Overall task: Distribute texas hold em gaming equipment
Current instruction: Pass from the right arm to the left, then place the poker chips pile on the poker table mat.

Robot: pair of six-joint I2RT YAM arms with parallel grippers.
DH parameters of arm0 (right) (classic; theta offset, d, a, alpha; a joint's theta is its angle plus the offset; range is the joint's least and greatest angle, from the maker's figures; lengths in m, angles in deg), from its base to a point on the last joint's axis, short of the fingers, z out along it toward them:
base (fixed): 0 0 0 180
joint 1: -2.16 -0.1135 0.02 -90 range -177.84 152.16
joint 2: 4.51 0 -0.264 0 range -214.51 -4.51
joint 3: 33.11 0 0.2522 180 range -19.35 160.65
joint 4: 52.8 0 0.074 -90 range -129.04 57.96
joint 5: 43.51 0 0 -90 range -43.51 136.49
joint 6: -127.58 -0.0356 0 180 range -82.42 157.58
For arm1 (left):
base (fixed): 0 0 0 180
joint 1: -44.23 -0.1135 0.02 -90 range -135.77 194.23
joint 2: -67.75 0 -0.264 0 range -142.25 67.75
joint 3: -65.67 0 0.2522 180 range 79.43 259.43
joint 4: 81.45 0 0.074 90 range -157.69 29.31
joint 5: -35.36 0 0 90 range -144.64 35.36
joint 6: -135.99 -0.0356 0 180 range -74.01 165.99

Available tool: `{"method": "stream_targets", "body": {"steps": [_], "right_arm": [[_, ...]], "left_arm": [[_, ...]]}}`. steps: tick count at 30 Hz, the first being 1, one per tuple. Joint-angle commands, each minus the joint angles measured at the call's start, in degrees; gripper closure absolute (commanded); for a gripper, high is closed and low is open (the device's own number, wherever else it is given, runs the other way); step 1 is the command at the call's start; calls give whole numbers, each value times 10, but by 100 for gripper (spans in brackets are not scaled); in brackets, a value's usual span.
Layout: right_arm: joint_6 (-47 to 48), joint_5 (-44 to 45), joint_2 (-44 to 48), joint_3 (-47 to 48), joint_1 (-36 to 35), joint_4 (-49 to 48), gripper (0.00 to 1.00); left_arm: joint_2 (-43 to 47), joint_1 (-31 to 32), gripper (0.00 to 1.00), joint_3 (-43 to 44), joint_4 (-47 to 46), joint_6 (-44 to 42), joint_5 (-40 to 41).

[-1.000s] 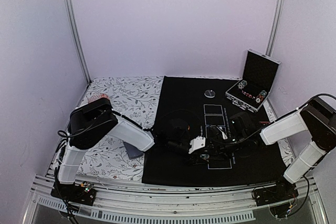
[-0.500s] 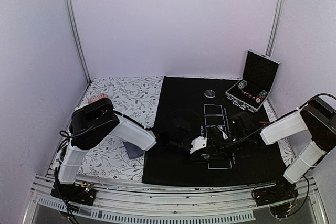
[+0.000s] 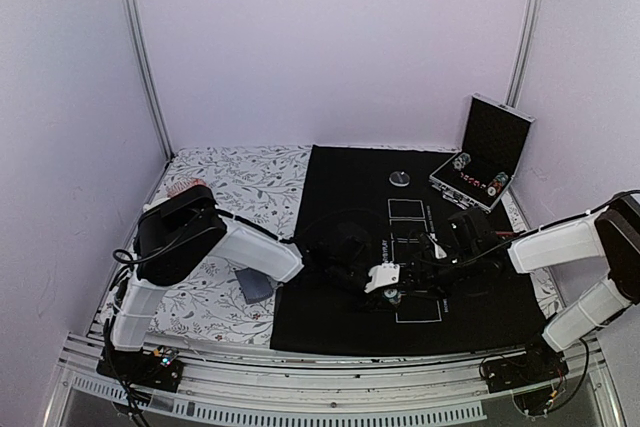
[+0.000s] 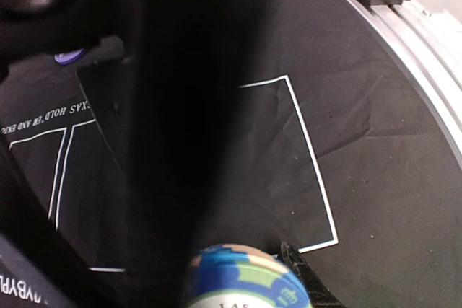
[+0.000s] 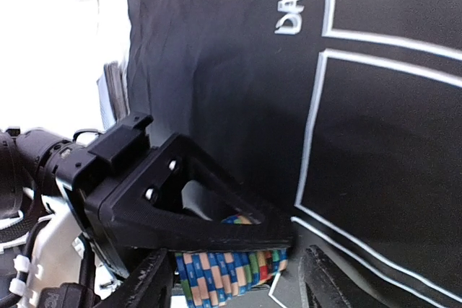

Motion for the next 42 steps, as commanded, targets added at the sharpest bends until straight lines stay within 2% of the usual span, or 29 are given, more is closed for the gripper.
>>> {"method": "stream_targets", "body": {"steps": [1,10,18,25,31,42], "right_arm": [[19,33,24,15,9,43,33],[38,79,83,27,26,124,31],[70,209,154,68,40,294,27],[78,234,187,81,43,333,26],[81,234,196,87,43,341,26],[84,234,216,89,43,345,26]], "left_arm": [[-22,3,100,14,83,-16,7],[-24,4,100,34,117,-14,19],[-30,18,100,66,197,-53,98],[-47,16,100,90,231,-49,105],[-40,9,84,92,236,-43,74],[-39,2,67,92,236,-43,72]]}}
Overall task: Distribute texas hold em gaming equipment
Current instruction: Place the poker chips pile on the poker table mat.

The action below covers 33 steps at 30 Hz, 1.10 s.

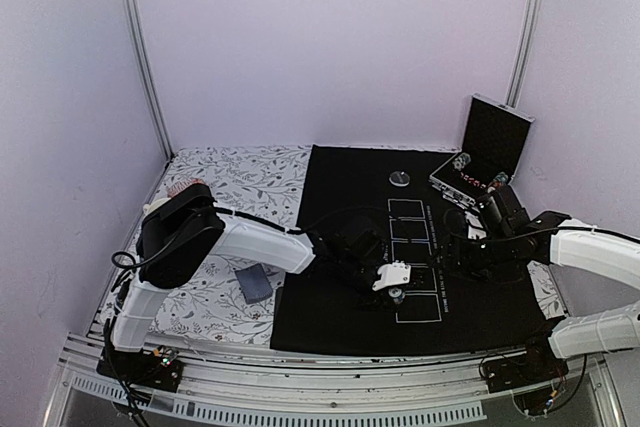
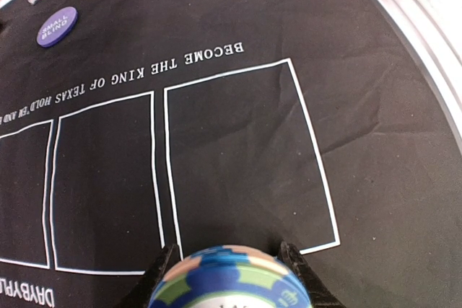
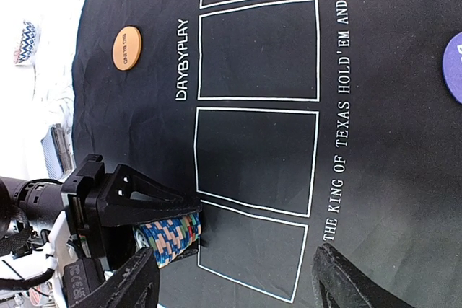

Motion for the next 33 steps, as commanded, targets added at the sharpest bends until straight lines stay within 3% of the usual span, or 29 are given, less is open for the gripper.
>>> {"method": "stream_targets", "body": {"steps": [1,14,21,28,30,32,33], "right_arm": [[7,10,16,14,3,7,26],[9,4,19,20,3,9,25],[12,5,23,26,3,15,24],[22,23,36,45,3,42,15],[26,31,42,53,2,52,9],[29,38,46,61,3,63,0],[33,41,46,66,4,70,1]], "left_arm": [[-30,-7,65,-7,53,-8,22],[-14,-10,50,-25,24,1,9],[-3,-9,37,-36,13,-1,-3],[37,-9,16,-61,-7,3,-39],[58,-10,4,-81,-25,4,-45],[81,-10,2,-101,-37,6,-48],[93,-10,2,-111,-41,8,-51]]}}
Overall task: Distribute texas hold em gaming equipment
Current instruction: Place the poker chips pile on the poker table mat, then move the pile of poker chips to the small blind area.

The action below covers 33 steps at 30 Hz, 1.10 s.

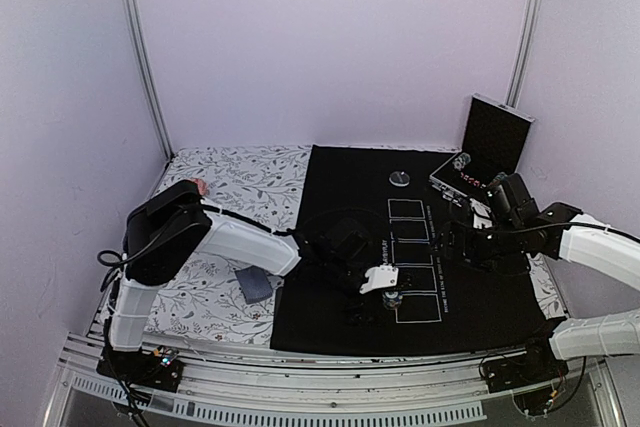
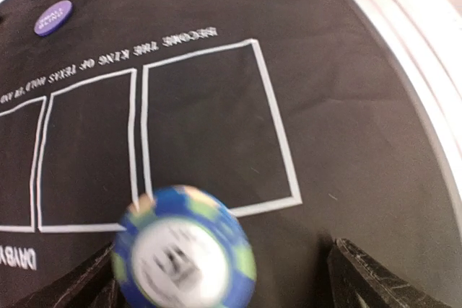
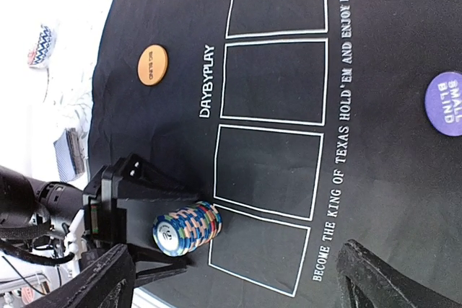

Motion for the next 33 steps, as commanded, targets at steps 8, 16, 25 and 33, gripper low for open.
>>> {"method": "stream_targets", "body": {"steps": [8,16,25,33], "right_arm": [[10,63,-32,103,-13,102,1],[-24,156,-189,211,-138,189,1],[-27,138,-354,313,-220,194,1],[1,136,-472,409,-235,253,1]], "left_arm": [[171,-6,2,-103,2,84,9],[328,-65,2,-158,83,308,55],[553,-77,2,-255,136,310,172],[587,-79,2,-244,176,276,182]]}}
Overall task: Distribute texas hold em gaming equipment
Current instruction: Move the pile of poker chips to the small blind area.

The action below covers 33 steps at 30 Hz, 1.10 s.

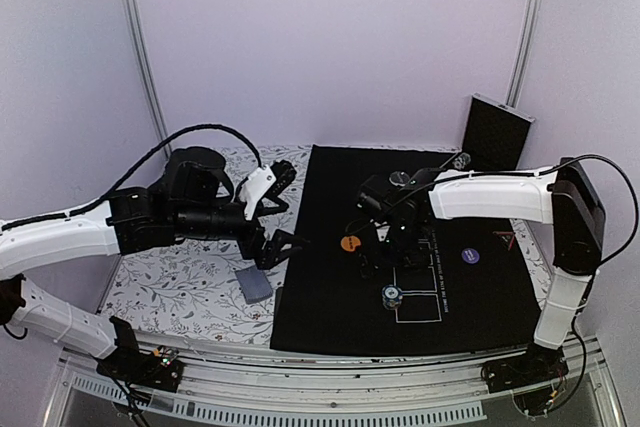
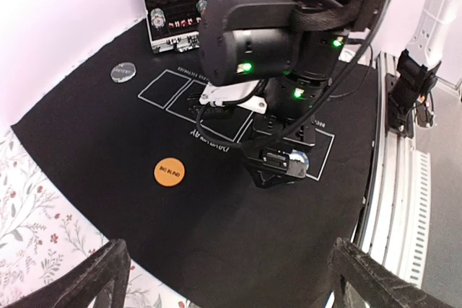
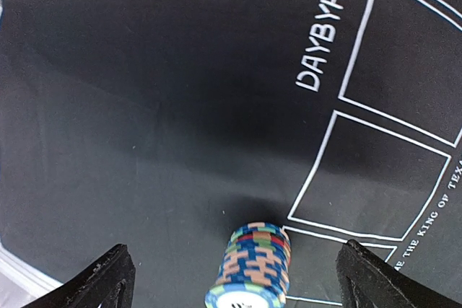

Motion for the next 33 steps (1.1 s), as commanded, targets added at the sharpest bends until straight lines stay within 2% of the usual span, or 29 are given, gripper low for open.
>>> {"method": "stream_targets", "body": {"steps": [1,10,14,20,29,33], "right_arm": [[14,6,-44,44,-9,59,1],[0,-7,-79,38,-17,93,1],[-3,-18,-90,32,-26,96,7],[-4,-22,-101,32,-26,93,22],[-5,-13,-110,23,-27,105,23],[-5,-10,-116,24,-27,102,27]], "left_arm": [[10,-3,2,4,49,-19,-2],[30,-4,2,-12,54,-65,8],[30,-11,2,-13,60,-72,10],[46,-20,2,-24,52,-73,7],[46,-23,2,-29,50,-73,3],[45,-25,2,-29,50,-72,0]]}}
